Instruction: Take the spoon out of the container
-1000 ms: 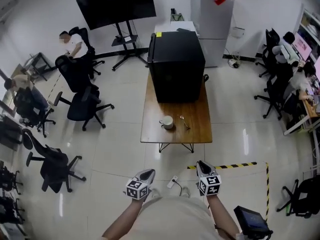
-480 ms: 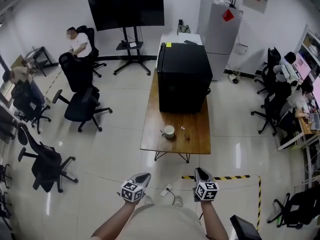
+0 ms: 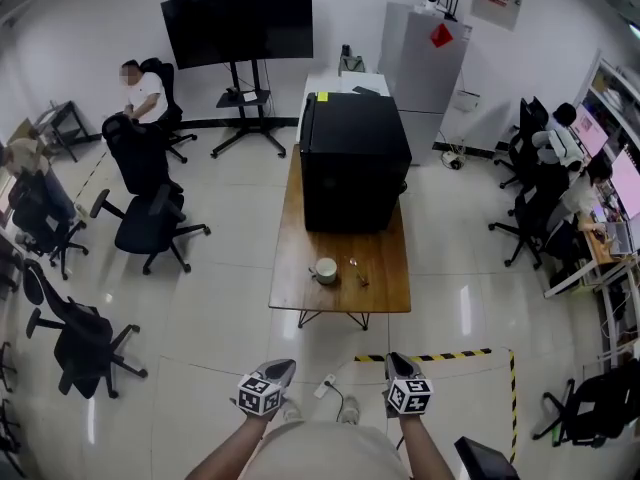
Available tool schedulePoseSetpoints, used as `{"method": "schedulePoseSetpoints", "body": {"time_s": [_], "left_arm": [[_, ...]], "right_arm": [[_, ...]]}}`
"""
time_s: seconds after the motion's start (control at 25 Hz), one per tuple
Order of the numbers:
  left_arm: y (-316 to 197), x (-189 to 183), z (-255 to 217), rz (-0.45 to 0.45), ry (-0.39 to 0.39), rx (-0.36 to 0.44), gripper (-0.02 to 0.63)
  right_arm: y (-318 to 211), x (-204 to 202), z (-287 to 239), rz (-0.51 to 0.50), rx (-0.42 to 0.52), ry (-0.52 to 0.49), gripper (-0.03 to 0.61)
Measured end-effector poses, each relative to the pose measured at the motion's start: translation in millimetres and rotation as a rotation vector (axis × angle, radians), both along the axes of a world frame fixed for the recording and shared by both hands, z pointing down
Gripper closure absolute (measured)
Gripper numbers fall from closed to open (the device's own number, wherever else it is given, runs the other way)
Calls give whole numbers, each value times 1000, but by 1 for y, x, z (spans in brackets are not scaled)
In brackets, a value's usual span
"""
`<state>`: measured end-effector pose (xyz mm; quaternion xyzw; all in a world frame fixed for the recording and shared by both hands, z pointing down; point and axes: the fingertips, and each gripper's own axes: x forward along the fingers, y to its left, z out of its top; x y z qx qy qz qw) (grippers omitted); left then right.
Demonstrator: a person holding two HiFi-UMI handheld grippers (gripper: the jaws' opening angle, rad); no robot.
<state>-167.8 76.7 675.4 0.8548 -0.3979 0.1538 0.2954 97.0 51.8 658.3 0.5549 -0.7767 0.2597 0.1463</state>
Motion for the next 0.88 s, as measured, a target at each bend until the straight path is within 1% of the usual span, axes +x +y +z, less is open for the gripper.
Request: {"method": "schedulePoseSetpoints", "body": {"time_s": [0.24, 0.56, 0.68, 0.88], "left_arm": [[-14, -22, -12, -9, 24, 21, 617], [-21, 8, -27, 23, 34, 49, 617], [-19, 14, -28, 38, 30, 41, 617], [-15, 16, -22, 55, 25, 38, 617]], "right_arm": [[-22, -29, 9, -33, -11, 38, 541], [-47, -13, -18, -106, 38, 94, 541], [-48, -12, -24, -116, 38, 87, 541], [-46, -5, -30, -99, 48, 66, 541]]}}
